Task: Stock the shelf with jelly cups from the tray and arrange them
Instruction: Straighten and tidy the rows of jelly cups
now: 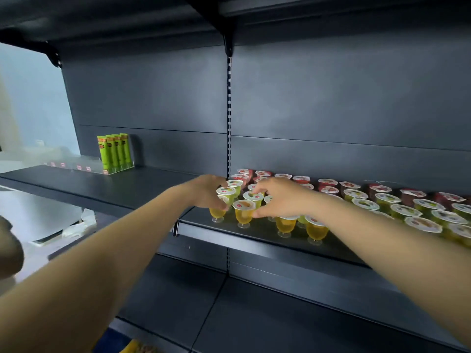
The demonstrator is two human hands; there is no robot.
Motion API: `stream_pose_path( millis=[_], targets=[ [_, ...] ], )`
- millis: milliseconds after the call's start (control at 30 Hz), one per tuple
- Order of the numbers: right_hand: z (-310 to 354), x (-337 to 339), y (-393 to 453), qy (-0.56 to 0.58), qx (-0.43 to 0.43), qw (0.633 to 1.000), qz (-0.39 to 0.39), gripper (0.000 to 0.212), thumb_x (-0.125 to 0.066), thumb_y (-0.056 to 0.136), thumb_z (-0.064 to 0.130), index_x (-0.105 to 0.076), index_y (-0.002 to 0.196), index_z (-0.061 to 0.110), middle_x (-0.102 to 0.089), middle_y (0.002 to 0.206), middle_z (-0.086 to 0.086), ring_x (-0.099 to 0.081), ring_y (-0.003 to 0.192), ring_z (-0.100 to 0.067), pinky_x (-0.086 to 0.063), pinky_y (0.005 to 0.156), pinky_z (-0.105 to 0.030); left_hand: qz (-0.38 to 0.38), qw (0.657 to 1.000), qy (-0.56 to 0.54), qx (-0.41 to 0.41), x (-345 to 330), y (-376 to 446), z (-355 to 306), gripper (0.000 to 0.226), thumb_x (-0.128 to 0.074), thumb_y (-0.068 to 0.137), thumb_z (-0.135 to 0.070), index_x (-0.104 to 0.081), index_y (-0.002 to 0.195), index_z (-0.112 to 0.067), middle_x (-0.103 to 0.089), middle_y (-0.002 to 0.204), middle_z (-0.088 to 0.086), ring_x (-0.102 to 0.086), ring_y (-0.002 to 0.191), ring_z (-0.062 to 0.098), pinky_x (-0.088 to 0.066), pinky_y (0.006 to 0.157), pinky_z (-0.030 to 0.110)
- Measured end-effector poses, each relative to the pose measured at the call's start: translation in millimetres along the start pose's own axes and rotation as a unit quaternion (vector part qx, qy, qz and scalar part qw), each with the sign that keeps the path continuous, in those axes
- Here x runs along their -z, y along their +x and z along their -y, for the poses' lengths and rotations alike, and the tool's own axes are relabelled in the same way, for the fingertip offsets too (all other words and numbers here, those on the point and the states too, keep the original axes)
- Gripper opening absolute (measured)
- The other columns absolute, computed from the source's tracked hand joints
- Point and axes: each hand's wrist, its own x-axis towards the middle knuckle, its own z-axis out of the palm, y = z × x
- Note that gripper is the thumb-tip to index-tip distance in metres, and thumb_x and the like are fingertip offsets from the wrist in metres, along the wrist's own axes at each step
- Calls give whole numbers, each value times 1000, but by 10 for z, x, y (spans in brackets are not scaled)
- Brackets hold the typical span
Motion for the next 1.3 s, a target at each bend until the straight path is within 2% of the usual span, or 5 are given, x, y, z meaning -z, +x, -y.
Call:
stream_pose_path(
  millis=[200, 467, 767, 933, 1300],
  targets=[
    [83, -770, 241, 102, -81, 981, -140, 52, -70, 82, 37, -51, 129, 23, -43, 137, 6, -44, 123, -13, -36, 92, -23, -97, 967, -232, -36, -477, 197, 472, 37, -78, 74, -20, -65, 108, -14, -61, 103, -2, -59, 97, 18, -42, 75, 24],
    [128, -1434, 487, 253, -123, 890, -358, 32, -77, 77, 19, -61, 105, 22, -43, 117, 16, -45, 114, -3, -45, 100, -28, -134, 883, -447, -49, -990, 437, 827, 39, -77, 75, -10, -59, 107, -25, -62, 112, -3, -60, 98, 10, -47, 77, 10],
    [78, -1506, 529, 313, -131, 857, -388, 37, -75, 77, 4, -59, 98, 30, -52, 118, 12, -53, 115, -9, -51, 95, -31, -152, 863, -470, -102, -1113, 568, 946, 41, -75, 77, -9, -59, 112, -22, -60, 118, -2, -59, 104, 9, -49, 78, 11],
    [89, -1532, 533, 296, -133, 863, -387, 35, -74, 79, 5, -60, 104, 25, -52, 119, 12, -52, 117, -8, -50, 96, -27, -168, 868, -453, -114, -1130, 573, 964, 44, -75, 78, -13, -56, 117, -22, -57, 119, -5, -56, 103, 7, -45, 69, 1],
    [64, -1551, 540, 275, -128, 867, -396, 35, -74, 79, 8, -61, 108, 22, -52, 120, 10, -51, 117, -7, -48, 95, -23, -133, 873, -456, -112, -1104, 585, 988, 46, -73, 79, -15, -54, 121, -22, -55, 125, -4, -54, 109, 9, -44, 73, 6]
  ],
)
